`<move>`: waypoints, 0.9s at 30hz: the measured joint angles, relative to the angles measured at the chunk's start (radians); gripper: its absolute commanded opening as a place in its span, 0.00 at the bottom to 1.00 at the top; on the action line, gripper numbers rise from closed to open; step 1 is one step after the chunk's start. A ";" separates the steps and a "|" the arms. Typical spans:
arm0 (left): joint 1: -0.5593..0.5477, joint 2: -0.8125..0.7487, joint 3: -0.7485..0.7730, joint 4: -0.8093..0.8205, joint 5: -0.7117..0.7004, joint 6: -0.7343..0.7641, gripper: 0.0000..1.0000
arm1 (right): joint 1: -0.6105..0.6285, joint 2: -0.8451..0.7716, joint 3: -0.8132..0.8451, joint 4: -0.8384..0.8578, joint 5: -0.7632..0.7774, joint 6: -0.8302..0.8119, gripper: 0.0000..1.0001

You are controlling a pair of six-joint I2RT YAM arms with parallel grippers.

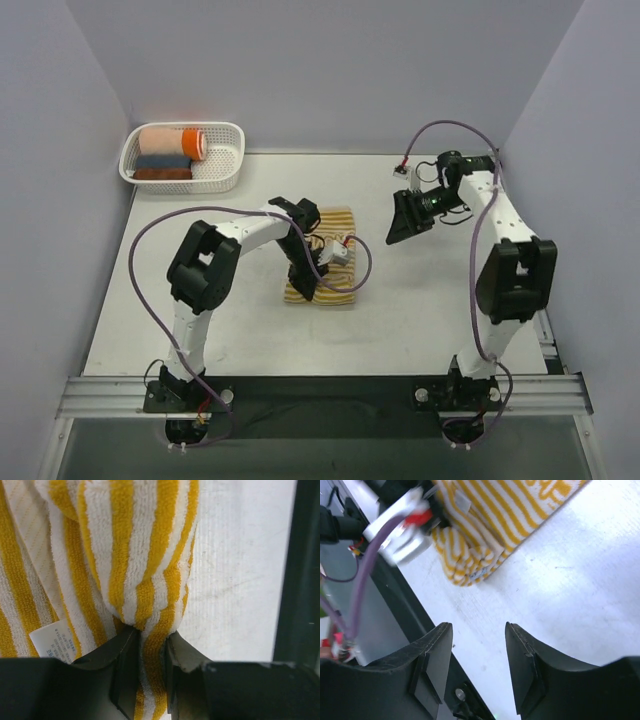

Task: Roll the towels
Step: Roll the towel

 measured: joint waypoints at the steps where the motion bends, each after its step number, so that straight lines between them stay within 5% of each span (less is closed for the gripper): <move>1: 0.019 0.036 0.041 -0.047 0.033 0.005 0.16 | 0.002 -0.060 -0.021 0.003 0.011 -0.013 0.47; 7: 0.097 0.234 0.248 -0.275 0.192 0.024 0.12 | 0.103 -0.343 -0.163 0.006 0.084 -0.085 0.47; 13: 0.119 0.323 0.335 -0.378 0.245 -0.009 0.10 | 0.385 -0.495 -0.352 0.089 0.274 -0.095 0.50; 27: 0.122 0.376 0.356 -0.452 0.267 -0.103 0.19 | 0.840 -0.357 -0.466 0.529 0.696 -0.127 0.66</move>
